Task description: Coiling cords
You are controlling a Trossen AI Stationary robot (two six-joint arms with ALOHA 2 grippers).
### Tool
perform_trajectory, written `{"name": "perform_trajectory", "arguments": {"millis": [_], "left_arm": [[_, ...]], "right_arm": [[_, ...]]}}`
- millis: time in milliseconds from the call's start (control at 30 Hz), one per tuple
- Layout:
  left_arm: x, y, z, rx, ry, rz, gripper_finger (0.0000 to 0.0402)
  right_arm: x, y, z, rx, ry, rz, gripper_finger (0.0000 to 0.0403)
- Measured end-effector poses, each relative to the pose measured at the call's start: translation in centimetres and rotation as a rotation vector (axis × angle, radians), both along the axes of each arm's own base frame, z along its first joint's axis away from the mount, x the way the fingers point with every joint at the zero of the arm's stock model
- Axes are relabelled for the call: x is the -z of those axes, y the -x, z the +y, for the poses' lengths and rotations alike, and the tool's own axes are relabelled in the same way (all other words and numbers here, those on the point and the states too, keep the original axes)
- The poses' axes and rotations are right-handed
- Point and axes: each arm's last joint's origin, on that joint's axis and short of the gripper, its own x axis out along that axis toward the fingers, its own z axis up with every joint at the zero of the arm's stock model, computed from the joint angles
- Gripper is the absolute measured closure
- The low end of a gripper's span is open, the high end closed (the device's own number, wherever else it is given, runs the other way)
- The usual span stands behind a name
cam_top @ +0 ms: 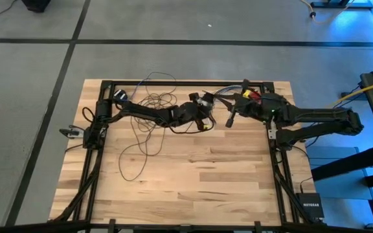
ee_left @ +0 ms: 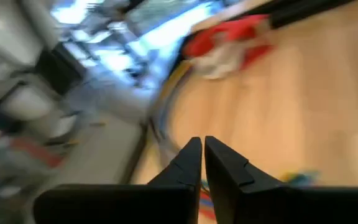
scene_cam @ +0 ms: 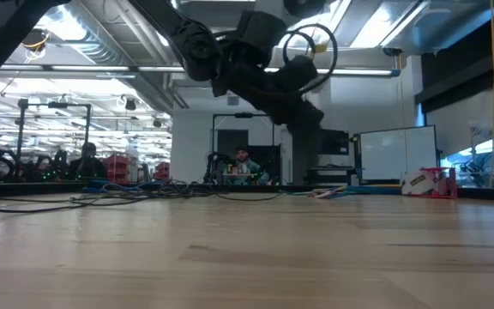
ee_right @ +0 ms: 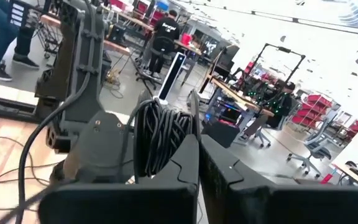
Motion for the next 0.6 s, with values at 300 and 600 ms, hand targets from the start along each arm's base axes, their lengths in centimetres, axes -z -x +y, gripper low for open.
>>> {"name": "perform_trajectory", "arguments": {"millis": [300,600], "left_arm": [[0.7,2.6,2.6,0.211,0.282,-0.063,0.0399],[-0.4,3.1,2.8,0.358,0.516,-0.159,0.0389]], "right_arm": [[-0.4,2.6,0.2,-0.005,-0.006,0.053,0.0398],[-0.2,2.9,0.2,-0.010,-0.012,0.085,0.0398]]}}
